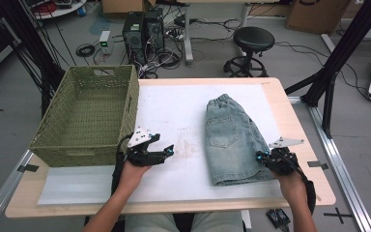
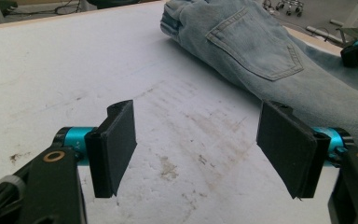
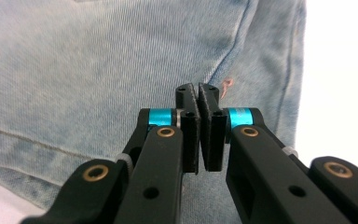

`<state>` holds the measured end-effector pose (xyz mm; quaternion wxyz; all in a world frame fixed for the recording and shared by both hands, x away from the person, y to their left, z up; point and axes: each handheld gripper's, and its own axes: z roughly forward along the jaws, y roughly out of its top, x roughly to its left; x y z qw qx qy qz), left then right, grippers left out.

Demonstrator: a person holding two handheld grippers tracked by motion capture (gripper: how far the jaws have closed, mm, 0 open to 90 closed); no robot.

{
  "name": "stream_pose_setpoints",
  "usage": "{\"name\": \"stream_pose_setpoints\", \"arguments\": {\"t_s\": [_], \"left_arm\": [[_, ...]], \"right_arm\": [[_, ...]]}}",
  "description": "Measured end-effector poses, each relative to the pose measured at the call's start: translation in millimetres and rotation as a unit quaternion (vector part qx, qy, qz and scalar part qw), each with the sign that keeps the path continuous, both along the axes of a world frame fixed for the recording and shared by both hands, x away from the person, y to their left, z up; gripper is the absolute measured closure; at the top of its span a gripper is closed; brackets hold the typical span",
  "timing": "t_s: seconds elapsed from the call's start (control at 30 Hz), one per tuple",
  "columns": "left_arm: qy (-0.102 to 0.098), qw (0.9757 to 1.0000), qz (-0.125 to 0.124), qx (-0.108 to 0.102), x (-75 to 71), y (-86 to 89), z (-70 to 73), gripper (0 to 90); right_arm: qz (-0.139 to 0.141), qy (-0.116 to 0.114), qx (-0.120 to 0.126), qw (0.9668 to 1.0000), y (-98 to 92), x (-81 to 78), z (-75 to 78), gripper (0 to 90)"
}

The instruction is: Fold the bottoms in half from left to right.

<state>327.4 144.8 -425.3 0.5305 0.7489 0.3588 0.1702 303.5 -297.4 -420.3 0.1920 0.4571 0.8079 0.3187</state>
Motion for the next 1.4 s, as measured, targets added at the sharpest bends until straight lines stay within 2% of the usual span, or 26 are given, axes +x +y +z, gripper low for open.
{"name": "stream_pose_setpoints", "arguments": {"t_s": [0.2, 0.3, 0.37, 0.5, 0.57, 0.73, 0.97, 1.03, 1.07, 1.17, 1.27, 1.33, 1.4], "left_arm": [[0.000, 1.0000, 0.000, -0.002, -0.3, 1.1, 0.1, 28.4], [0.000, 1.0000, 0.000, -0.004, -0.6, 1.1, 0.3, 28.4], [0.000, 1.0000, 0.000, -0.004, -0.8, 1.2, 0.2, 28.4], [0.003, 1.0000, -0.002, -0.004, -0.6, 1.5, -1.1, 28.4], [0.005, 1.0000, -0.004, -0.005, -0.6, 0.9, -1.4, 28.4], [0.004, 1.0000, -0.002, -0.006, -0.3, 1.5, -1.4, 28.4], [0.005, 1.0000, 0.001, -0.007, 0.2, 3.1, -1.9, 28.4], [0.005, 1.0000, 0.001, -0.006, 0.4, 3.0, -2.1, 28.4], [0.005, 1.0000, 0.001, -0.007, 0.5, 3.0, -2.1, 28.4], [0.004, 1.0000, 0.002, -0.009, 0.8, 3.5, -2.1, 28.4], [0.005, 0.9999, 0.004, -0.012, 1.4, 4.5, -2.1, 28.4], [0.004, 0.9999, 0.004, -0.014, 1.5, 4.9, -1.7, 28.4], [0.003, 0.9999, 0.004, -0.015, 1.5, 5.0, -1.5, 28.4]], "right_arm": [[-0.034, -0.026, 0.005, 0.9991, -14.3, -7.6, 9.4, 88.2], [-0.052, -0.028, 0.010, 0.9982, -23.0, -10.8, 12.1, 88.2], [-0.062, -0.028, 0.005, 0.9977, -27.8, -13.1, 13.9, 88.2], [-0.078, -0.014, -0.007, 0.9968, -33.2, -15.9, 16.6, 88.2], [-0.081, -0.001, -0.023, 0.9965, -34.3, -15.7, 15.1, 88.3], [-0.079, 0.050, -0.054, 0.9941, -34.2, -9.2, -3.5, 88.3], [-0.072, 0.064, -0.041, 0.9945, -41.1, -11.5, -5.0, 88.1], [-0.072, 0.056, -0.030, 0.9954, -40.6, -11.9, -2.3, 83.9], [-0.072, 0.045, -0.017, 0.9962, -40.5, -12.3, 0.0, 80.1], [-0.069, 0.005, 0.015, 0.9975, -38.6, -11.5, 7.9, 65.0], [-0.067, -0.034, 0.042, 0.9963, -33.4, -4.7, 14.8, 53.5], [-0.060, -0.046, 0.063, 0.9951, -29.1, 4.7, 17.8, 52.9], [-0.055, -0.053, 0.073, 0.9944, -23.6, 19.7, 19.4, 52.4]]}}
